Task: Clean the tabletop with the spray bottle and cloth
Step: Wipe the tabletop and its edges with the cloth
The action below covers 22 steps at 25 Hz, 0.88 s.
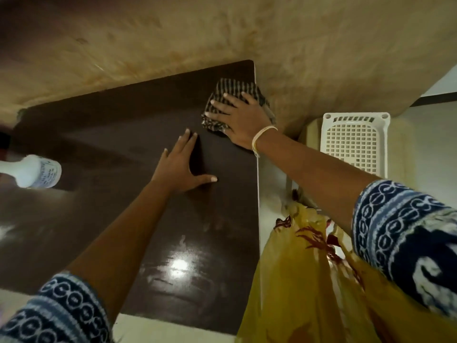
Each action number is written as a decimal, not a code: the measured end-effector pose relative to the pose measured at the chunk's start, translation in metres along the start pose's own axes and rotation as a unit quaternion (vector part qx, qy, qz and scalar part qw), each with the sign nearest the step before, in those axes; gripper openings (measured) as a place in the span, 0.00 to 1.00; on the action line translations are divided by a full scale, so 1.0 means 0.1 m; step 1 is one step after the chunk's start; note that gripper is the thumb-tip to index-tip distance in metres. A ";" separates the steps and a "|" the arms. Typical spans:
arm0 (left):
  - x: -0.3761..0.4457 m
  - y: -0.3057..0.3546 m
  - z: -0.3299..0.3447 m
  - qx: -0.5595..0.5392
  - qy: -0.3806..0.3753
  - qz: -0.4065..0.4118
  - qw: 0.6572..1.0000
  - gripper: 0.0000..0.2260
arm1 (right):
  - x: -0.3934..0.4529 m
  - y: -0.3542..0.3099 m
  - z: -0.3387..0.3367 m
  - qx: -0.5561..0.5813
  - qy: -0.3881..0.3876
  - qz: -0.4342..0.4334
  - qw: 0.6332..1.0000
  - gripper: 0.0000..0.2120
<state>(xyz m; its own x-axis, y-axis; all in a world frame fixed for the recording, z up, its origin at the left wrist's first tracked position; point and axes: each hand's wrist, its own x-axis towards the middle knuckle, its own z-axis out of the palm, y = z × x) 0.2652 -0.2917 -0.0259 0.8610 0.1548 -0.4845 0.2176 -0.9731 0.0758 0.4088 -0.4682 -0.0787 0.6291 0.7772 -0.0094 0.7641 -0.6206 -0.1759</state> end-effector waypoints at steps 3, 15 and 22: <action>-0.48 -0.20 0.33 -0.011 0.016 0.026 0.999 0.59 | -0.33 -0.33 0.05 -0.003 -0.013 0.023 1.000 0.26; -1.60 -1.08 0.91 0.034 0.039 0.164 0.985 0.55 | -1.53 -1.89 0.36 -0.004 0.005 0.171 0.985 0.28; -2.02 -1.37 1.15 0.041 0.022 0.142 0.989 0.53 | -1.93 -2.80 0.51 0.025 0.000 0.238 0.971 0.29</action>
<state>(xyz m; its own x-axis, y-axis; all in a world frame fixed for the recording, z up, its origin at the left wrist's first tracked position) 0.0087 -0.2095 -0.0387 0.9014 -0.1214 -0.4157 -0.0722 -0.9886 0.1323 0.0658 -0.4389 -0.0781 0.9091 0.4040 -0.1014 0.3792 -0.9035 -0.1999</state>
